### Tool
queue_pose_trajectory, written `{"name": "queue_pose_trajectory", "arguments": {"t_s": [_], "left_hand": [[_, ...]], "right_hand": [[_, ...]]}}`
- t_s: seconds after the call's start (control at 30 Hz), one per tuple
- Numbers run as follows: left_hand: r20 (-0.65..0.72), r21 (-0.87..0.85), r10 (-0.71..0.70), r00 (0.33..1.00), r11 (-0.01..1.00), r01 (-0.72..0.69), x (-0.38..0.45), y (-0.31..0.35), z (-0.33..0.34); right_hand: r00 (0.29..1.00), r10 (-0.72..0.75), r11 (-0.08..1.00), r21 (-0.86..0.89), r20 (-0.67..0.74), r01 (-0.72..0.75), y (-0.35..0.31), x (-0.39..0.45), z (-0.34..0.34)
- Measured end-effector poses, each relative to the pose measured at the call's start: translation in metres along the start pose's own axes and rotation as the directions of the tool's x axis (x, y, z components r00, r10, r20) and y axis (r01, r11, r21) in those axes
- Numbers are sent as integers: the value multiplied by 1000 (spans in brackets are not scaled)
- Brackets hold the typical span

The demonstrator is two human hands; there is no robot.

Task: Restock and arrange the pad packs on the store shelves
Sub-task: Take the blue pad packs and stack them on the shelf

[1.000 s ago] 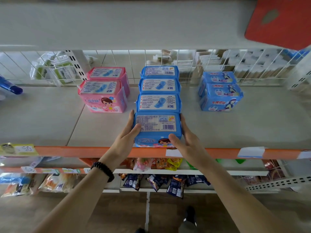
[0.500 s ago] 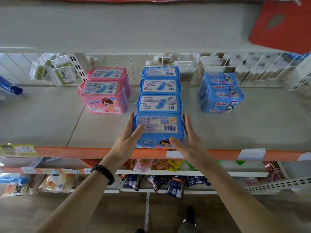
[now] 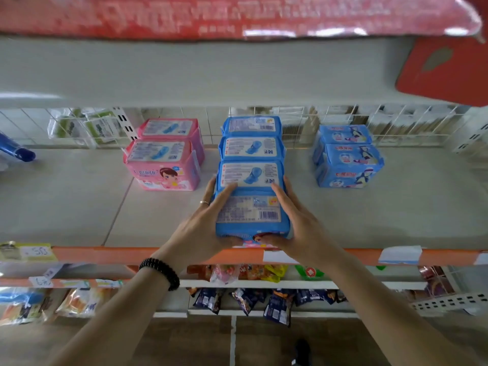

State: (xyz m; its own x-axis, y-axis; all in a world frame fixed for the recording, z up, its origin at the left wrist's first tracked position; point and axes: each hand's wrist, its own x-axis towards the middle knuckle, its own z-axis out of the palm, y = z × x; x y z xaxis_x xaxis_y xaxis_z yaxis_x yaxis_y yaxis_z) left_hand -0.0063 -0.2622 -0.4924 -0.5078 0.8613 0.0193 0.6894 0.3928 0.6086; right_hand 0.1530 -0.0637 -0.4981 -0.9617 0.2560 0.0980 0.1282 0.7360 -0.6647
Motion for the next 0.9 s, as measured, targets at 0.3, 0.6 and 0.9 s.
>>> {"name": "queue_pose_trajectory", "arguments": {"t_s": [0.3, 0.6, 0.9], "left_hand": [[-28, -20, 75, 997, 997, -75, 3, -7, 6], [74, 44, 52, 996, 997, -56, 5, -8, 0], [-81, 372, 47, 996, 928, -14, -36, 39, -21]], "right_hand": [[1000, 25, 999, -31, -7, -25, -1, -2, 3], [990, 132, 978, -168, 38, -124, -13, -4, -6], [984, 167, 948, -264, -59, -176, -66, -45, -17]]}}
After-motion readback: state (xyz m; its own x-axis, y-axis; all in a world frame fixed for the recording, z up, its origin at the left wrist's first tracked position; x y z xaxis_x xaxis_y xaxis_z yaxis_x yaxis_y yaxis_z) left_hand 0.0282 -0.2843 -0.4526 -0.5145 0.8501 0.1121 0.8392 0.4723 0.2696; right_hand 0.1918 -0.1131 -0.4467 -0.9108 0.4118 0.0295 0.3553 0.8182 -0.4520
